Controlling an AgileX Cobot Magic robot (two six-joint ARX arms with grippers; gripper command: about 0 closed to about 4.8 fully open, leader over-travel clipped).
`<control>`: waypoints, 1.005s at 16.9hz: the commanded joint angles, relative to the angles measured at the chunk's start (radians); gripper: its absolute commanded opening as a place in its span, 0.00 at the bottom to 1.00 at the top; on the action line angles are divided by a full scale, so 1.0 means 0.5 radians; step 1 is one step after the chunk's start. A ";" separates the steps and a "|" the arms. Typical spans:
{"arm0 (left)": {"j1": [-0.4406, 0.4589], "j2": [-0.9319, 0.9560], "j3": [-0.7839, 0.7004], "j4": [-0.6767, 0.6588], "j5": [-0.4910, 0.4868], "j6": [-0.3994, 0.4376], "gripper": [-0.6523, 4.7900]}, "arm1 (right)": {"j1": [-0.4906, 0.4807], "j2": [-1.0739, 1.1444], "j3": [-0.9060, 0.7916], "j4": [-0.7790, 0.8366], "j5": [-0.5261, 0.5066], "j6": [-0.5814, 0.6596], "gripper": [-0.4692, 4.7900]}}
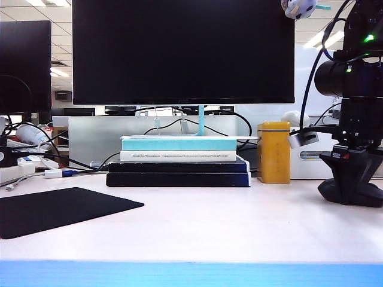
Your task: Place the black mouse on the black mouse pad.
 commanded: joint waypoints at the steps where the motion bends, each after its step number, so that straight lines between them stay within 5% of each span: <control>1: 0.001 -0.004 0.014 0.038 0.002 -0.006 0.11 | 0.001 0.003 0.004 0.003 0.010 0.047 0.75; 11: 0.000 -0.004 0.014 0.040 0.001 -0.025 0.11 | 0.056 -0.261 0.060 0.069 -0.014 0.309 0.75; 17: 0.000 -0.004 0.014 0.040 0.002 -0.041 0.11 | 0.497 -0.430 0.092 0.320 -0.056 0.563 0.75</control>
